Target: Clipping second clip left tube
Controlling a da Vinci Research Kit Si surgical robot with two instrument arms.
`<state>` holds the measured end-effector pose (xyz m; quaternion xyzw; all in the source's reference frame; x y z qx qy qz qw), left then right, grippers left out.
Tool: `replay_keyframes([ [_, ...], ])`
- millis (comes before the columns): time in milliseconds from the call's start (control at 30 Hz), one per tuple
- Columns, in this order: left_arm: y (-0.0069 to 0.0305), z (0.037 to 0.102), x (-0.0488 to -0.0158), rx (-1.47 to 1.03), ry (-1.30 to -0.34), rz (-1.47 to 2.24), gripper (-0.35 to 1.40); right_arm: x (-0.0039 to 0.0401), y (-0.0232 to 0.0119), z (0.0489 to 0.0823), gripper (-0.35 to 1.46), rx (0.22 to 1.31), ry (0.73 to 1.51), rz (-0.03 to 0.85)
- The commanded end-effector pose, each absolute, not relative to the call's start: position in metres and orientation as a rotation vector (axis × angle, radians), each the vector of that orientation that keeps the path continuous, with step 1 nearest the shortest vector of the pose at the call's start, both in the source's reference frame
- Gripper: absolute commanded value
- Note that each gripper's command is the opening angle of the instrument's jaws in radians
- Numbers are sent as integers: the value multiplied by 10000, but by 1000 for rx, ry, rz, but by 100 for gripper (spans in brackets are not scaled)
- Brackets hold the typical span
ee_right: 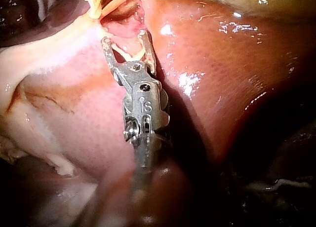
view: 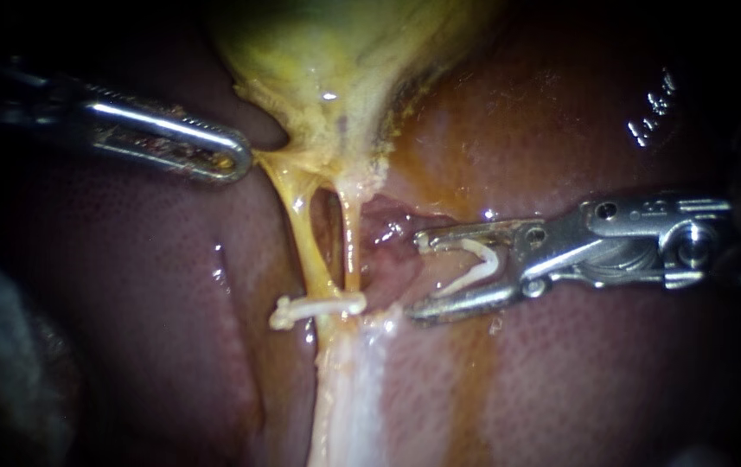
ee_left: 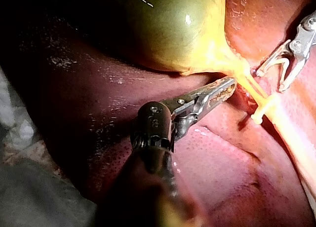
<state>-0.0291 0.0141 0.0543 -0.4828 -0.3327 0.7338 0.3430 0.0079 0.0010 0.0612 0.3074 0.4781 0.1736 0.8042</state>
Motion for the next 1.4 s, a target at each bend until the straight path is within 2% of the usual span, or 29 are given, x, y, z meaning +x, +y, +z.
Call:
replay_keyframes([
  [33,141,542,-291,-1256,-866,1907,-35,79,10,611,46,658,1024,372],
  [700,138,546,-289,-1257,-863,1910,-35,94,20,556,46,690,1053,391],
  [1400,137,553,-287,-1253,-862,1918,-35,126,20,536,46,751,1057,480],
])
